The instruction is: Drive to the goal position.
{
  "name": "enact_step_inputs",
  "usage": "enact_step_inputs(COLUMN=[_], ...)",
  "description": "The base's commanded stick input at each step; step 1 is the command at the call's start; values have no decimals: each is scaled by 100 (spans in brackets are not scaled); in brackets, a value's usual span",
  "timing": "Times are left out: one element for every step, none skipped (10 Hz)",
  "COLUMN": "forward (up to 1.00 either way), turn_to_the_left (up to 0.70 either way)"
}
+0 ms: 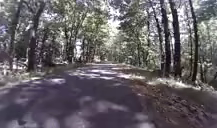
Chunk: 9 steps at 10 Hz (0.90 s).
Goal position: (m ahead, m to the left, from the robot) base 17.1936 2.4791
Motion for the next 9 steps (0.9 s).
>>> enact_step_inputs(forward=[45,45,45,45,45,45,45,45,45], turn_to_the_left=[0,0,0,0,0,0,0,0,0])
